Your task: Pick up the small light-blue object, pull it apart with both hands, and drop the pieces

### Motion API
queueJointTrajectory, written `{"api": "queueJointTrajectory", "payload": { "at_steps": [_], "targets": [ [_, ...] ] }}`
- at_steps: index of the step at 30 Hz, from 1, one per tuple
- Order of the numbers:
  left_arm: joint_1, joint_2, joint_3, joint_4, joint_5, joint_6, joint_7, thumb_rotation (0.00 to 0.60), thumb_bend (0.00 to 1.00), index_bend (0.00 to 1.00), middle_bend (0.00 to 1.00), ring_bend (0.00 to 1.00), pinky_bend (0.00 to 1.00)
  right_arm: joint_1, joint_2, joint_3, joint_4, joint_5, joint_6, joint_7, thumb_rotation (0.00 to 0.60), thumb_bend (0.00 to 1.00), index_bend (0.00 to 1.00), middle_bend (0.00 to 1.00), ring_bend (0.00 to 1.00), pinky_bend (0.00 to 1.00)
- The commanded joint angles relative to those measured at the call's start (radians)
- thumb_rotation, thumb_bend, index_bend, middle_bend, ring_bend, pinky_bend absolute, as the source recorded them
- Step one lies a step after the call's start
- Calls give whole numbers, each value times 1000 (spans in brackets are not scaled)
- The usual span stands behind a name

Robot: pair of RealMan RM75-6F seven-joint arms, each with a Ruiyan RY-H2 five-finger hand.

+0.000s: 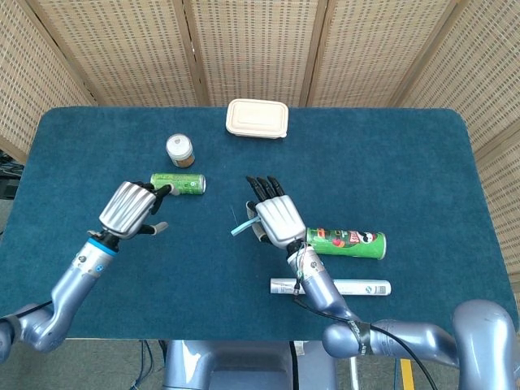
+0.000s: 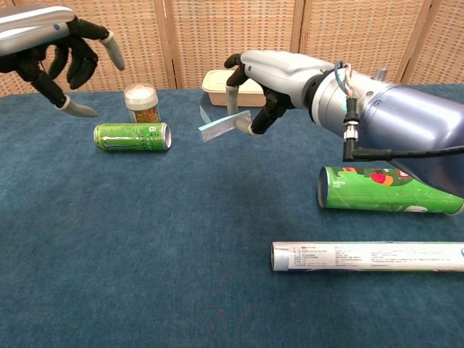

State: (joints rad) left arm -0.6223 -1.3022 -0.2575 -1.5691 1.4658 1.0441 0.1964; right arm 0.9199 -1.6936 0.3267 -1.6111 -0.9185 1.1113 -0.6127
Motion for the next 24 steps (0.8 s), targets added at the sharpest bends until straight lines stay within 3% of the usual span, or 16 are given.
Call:
{"api": "queueJointTrajectory", "payload": {
  "at_steps": [1, 7, 12, 19, 24],
  "targets": [
    [-61, -40, -28, -4, -73, -68, 71, 600, 132, 352, 729, 611, 656, 7, -4, -2, -8, 13, 3, -16, 600, 592, 678, 41, 0, 0],
    [-125, -70, -40, -4, -169, -145, 157, 600, 114, 346, 769, 652, 681, 21, -20, 4, -11, 43, 12, -46, 600, 606, 678, 41, 0, 0],
    [-170, -97, -40, 2, -229, -183, 224, 600, 2, 261, 889, 773, 806, 29, -25, 10, -22, 70, 27, -76, 600, 618, 678, 41, 0, 0],
    [-212, -138, -27, 15, -282, -185, 286, 600, 0, 234, 960, 833, 862, 31, -17, 8, -49, 90, 48, -101, 600, 620, 678, 44, 0, 0],
    [-231, -169, -24, 28, -310, -183, 279, 600, 72, 236, 974, 845, 873, 30, -10, 2, -65, 91, 56, -105, 600, 631, 678, 44, 0, 0]
  ]
}}
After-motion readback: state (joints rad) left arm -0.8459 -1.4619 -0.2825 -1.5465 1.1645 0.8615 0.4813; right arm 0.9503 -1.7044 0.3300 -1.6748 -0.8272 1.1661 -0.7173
